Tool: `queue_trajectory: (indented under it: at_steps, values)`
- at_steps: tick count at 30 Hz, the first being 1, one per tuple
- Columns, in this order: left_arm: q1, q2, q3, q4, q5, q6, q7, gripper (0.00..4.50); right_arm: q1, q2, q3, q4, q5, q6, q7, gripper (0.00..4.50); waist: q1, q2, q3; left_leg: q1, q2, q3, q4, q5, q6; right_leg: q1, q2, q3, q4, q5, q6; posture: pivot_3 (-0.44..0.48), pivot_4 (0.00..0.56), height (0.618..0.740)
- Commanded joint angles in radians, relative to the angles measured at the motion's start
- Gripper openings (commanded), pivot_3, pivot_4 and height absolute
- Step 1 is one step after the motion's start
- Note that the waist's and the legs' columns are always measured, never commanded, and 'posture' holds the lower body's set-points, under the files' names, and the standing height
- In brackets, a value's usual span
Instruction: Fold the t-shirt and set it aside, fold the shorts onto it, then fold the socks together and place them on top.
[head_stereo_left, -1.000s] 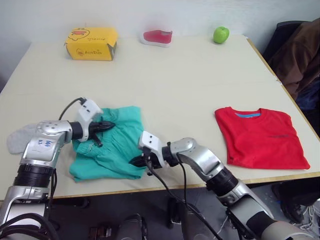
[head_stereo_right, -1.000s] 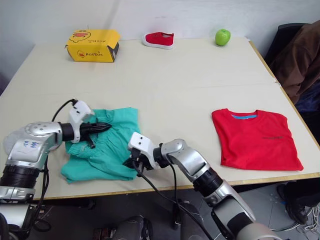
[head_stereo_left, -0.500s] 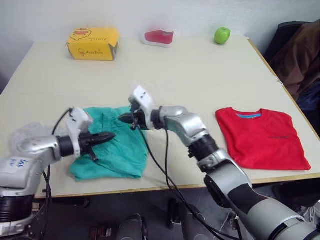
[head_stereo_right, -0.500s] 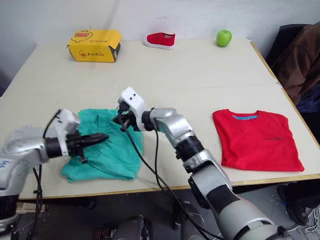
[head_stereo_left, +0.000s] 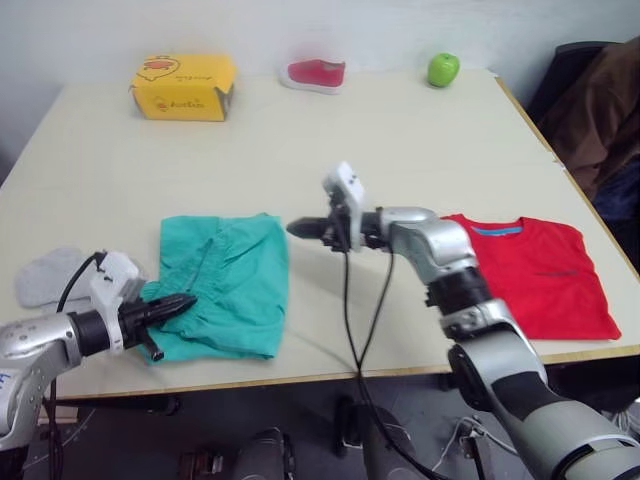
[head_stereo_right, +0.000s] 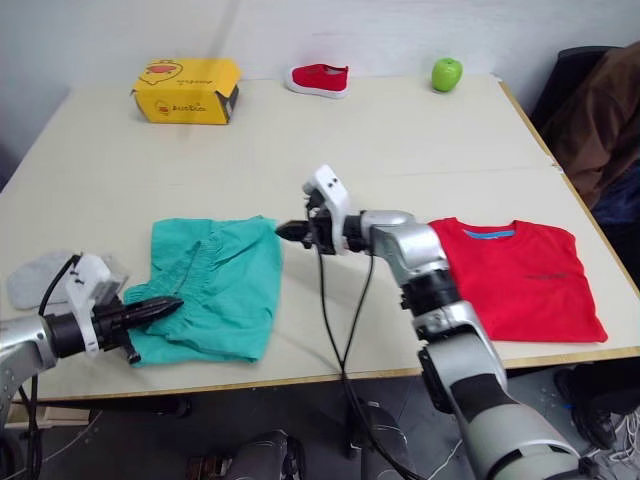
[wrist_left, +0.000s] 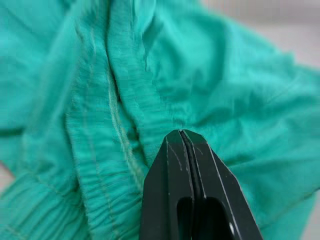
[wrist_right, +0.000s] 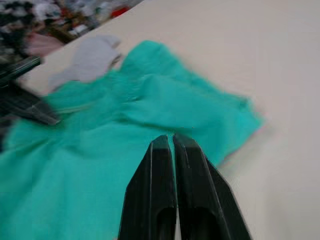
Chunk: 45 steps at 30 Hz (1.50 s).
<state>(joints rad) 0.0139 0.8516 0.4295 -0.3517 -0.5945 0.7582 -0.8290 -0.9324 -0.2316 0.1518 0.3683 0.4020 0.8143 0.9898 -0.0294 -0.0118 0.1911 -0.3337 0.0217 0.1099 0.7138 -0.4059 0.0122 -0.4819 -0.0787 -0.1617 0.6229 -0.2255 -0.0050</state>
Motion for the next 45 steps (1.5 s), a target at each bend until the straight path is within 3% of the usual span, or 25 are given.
queue_trajectory:
  at_steps: [1, 4, 10, 15, 23, 26, 37, 42, 45]
  values:
    - [-0.052, 0.024, 0.047, -0.054, -0.079, 0.018, -0.019, 0.18, 0.074, -0.038, -0.007, -0.161, 0.114, 0.261, 0.010, 1.30, 0.003, 0.000, 0.000, 0.000, 0.000, -0.001, 0.000, 0.000, 0.000, 0.001, 0.000, 0.000, 0.000, 0.000, 0.000, 0.000, 0.150, 0.740]
    - [-0.060, 0.050, 0.045, -0.067, -0.106, 0.015, -0.060, 0.90, 0.129, -0.009, -0.006, -0.174, 0.123, 0.352, -0.059, 2.35, -0.002, 0.000, 0.000, 0.000, -0.001, -0.001, 0.000, 0.000, 0.000, 0.001, 0.000, 0.000, 0.000, 0.000, 0.000, 0.000, 0.150, 0.740]
    - [-0.063, 0.073, 0.035, -0.048, -0.063, -0.025, -0.059, 2.85, 0.113, 0.127, -0.054, -0.053, 0.138, 0.425, -0.163, 4.49, -0.014, 0.000, 0.000, 0.001, 0.000, 0.000, -0.001, 0.001, -0.003, -0.001, 0.002, 0.000, 0.002, -0.001, -0.001, 0.000, 0.150, 0.740]
    - [-0.090, 0.078, 0.034, -0.035, -0.058, -0.033, -0.042, 4.41, 0.065, 0.242, -0.046, 0.064, 0.132, 0.443, -0.211, 4.50, -0.015, 0.000, 0.000, 0.002, 0.000, 0.000, -0.001, 0.001, -0.003, 0.000, 0.001, 0.000, 0.003, -0.001, -0.002, 0.000, 0.150, 0.740]
    - [-0.083, 0.081, 0.062, -0.056, -0.074, -0.018, -0.029, 4.46, -0.033, 0.395, -0.052, 0.260, 0.069, 0.304, -0.284, 4.50, -0.030, 0.000, 0.000, 0.004, 0.000, 0.001, -0.005, 0.002, -0.005, 0.000, 0.002, 0.001, 0.003, -0.002, -0.003, 0.000, 0.150, 0.740]
    - [-0.078, 0.084, 0.069, -0.055, -0.074, -0.018, -0.028, 4.50, -0.059, 0.412, -0.068, 0.326, 0.038, 0.236, -0.318, 3.87, -0.028, 0.000, 0.000, 0.004, 0.000, 0.001, -0.006, 0.002, -0.005, 0.000, 0.002, 0.001, 0.003, -0.002, -0.003, 0.000, 0.150, 0.740]
    - [-0.105, 0.086, 0.044, -0.020, -0.054, -0.032, -0.009, 4.50, -0.089, 0.400, -0.104, 0.374, 0.029, 0.183, -0.330, 0.01, -0.024, 0.000, 0.000, 0.012, 0.000, 0.001, -0.007, 0.002, -0.005, 0.006, 0.001, 0.002, 0.003, -0.002, -0.003, 0.000, 0.150, 0.740]
    - [-0.138, 0.090, 0.025, 0.008, -0.047, -0.036, -0.011, 4.50, -0.095, 0.374, -0.130, 0.317, 0.060, 0.218, -0.313, 0.01, -0.021, 0.000, 0.000, 0.012, -0.001, 0.001, -0.009, 0.002, -0.005, 0.006, 0.001, 0.003, 0.002, -0.002, -0.003, 0.000, 0.150, 0.740]
    - [-0.163, 0.084, -0.004, 0.020, -0.039, -0.041, -0.018, 4.50, -0.080, 0.309, -0.146, 0.191, 0.098, 0.298, -0.288, 0.01, -0.010, 0.000, 0.000, 0.009, -0.001, 0.001, -0.010, 0.003, -0.005, 0.003, 0.000, 0.003, 0.002, -0.002, -0.003, 0.000, 0.150, 0.740]
